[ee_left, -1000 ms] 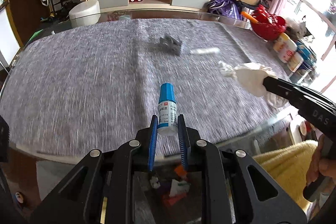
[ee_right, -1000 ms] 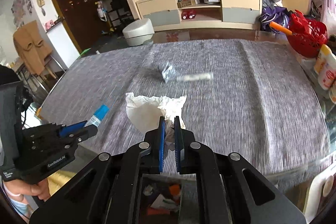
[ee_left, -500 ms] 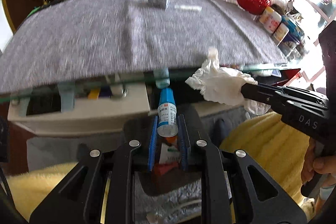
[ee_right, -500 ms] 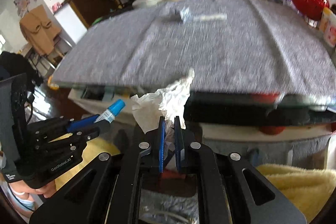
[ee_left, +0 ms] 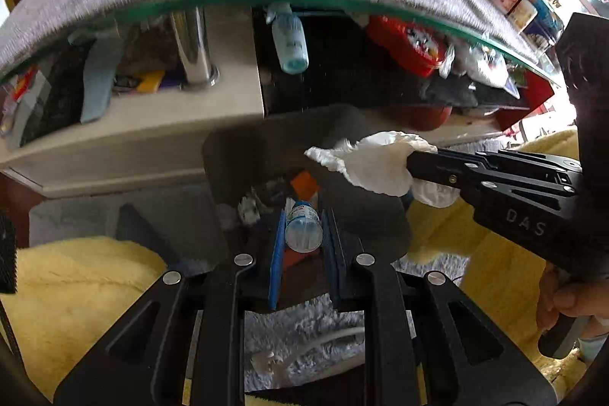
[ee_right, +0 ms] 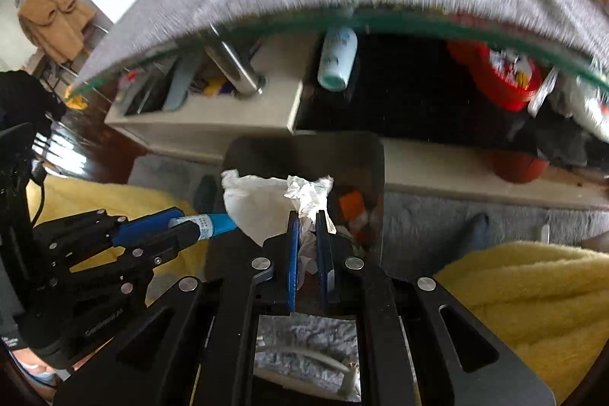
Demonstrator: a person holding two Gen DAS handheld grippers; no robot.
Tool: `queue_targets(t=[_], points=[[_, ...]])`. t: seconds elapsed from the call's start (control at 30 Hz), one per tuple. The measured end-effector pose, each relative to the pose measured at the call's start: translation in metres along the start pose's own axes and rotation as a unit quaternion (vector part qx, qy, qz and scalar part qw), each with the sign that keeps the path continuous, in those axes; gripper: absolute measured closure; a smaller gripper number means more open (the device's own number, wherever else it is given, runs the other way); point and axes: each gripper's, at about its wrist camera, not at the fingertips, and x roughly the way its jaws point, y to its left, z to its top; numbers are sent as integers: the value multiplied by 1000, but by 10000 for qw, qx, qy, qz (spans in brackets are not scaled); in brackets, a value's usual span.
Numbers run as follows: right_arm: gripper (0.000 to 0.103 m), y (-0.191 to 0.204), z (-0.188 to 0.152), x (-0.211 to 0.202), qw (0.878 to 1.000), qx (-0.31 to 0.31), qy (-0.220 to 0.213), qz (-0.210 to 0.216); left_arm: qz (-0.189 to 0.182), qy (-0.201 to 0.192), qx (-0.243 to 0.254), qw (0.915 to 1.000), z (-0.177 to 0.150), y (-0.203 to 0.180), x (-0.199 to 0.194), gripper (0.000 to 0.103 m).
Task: Collect trash
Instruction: 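Lower the bottle and tissue into the grey bin and open both tools, then move both tools back toward the grey foil packet and white tube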
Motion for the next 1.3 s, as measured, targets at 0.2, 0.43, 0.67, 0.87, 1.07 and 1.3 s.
queue_targets(t=[0.2,0.43,0.67,0.87,1.07,1.3], points=[[91,-9,0,20,9996,152,231,-31,-81,284,-30,9996,-6,2,22,86],[89,-11,2,27,9993,219,306,-56,-189,402,-128,9989,-4,5,30,85],[41,-16,8,24,9992,359,185,-18,-100,317,-193,9993,1,11,25,62],[37,-30,20,-1,9982,580,-176,-27,71,32,-239,9997,12,21,4,44],[34,-39,42,-34,9961,657,-587,13,139,-326,-306,9989,33,30,-24,37],[30,-42,71,-72,9925,600,-1064,17,144,-674,-271,9973,65,32,-51,33]])
